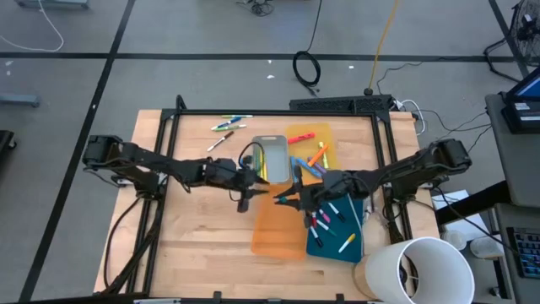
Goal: Pick & Place Markers
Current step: Put the white and green highlighter pen into the blue bin, then put the light blue marker pen into the orange bin
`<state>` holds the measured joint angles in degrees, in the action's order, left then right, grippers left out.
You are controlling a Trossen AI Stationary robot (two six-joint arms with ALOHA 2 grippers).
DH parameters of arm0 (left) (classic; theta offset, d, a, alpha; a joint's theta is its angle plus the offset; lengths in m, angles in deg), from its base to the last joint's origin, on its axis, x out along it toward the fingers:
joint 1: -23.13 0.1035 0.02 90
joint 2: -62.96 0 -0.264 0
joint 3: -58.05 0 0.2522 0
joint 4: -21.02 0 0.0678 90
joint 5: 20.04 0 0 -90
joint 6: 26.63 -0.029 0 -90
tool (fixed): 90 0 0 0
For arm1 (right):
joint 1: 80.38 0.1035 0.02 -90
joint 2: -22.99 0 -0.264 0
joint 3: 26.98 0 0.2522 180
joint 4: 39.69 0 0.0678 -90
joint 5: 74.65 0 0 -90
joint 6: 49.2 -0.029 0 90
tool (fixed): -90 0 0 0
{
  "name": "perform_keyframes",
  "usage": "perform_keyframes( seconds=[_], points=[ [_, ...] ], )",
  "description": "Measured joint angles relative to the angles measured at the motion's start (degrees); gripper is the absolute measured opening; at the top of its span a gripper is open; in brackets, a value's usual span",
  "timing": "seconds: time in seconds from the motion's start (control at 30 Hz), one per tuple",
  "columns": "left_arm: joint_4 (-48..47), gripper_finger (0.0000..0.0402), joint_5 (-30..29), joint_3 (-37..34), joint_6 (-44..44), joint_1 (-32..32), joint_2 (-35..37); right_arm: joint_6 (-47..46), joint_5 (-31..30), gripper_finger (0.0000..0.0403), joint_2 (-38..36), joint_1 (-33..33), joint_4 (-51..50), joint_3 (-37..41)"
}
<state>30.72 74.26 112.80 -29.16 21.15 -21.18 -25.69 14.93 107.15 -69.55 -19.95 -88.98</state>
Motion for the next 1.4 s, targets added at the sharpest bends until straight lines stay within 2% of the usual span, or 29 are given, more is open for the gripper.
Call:
perform_keyframes(
  seconds=[0.1,0.17,0.23,0.37,0.47,0.57,0.67,0.73,0.87,1.07,1.23,1.4],
  points=[
    [-10.42,0.0166,-13.05,-0.24,-1.19,-1.45,2.86,-0.43,-3.56,0.0036,-3.57,2.19,-5.23,-0.04],
    [-13.16,0.0192,-17.03,0.05,-1.90,-2.04,4.11,-2.81,-6.41,0.0036,-6.50,3.73,-10.70,-0.06],
    [-17.83,0.0211,-18.04,-0.11,-1.18,-2.56,5.41,-7.80,-8.49,0.0036,-9.84,5.12,-17.04,-0.18],
    [-23.63,0.0234,-18.12,-0.07,4.20,-2.47,5.45,-21.36,-8.25,0.0036,-15.46,6.89,-30.97,-0.46],
    [-27.24,0.0238,-18.15,-0.06,8.86,-2.05,4.42,-31.20,-3.45,0.0036,-17.29,7.23,-44.17,-0.41],
    [-30.88,0.0239,-17.79,-0.19,14.71,-1.51,2.52,-36.92,0.91,0.0036,-17.33,7.23,-50.73,1.67],
    [-31.40,0.0239,-16.54,-0.11,20.10,-0.97,0.90,-40.74,5.09,0.0036,-17.27,6.95,-51.12,4.41],
    [-32.30,0.0239,-15.94,-0.15,23.07,-0.64,0.02,-42.05,5.71,0.0047,-17.33,6.37,-50.99,5.53],
    [-31.88,0.0239,-15.85,-0.15,26.71,-0.54,-0.24,-42.27,5.29,0.0103,-17.32,5.23,-50.90,6.11],
    [-31.90,0.0239,-16.22,-0.15,25.13,-0.54,-0.24,-42.29,3.27,0.0162,-17.33,3.48,-49.90,6.11],
    [-32.10,0.0239,-17.07,-0.15,25.49,-0.54,-0.24,-37.88,3.31,0.0183,-17.33,3.38,-43.46,6.11],
    [-34.76,0.0239,-21.46,-0.15,27.93,-0.54,-0.24,-33.35,3.43,0.0185,-17.33,3.38,-37.55,6.11]
  ],
)
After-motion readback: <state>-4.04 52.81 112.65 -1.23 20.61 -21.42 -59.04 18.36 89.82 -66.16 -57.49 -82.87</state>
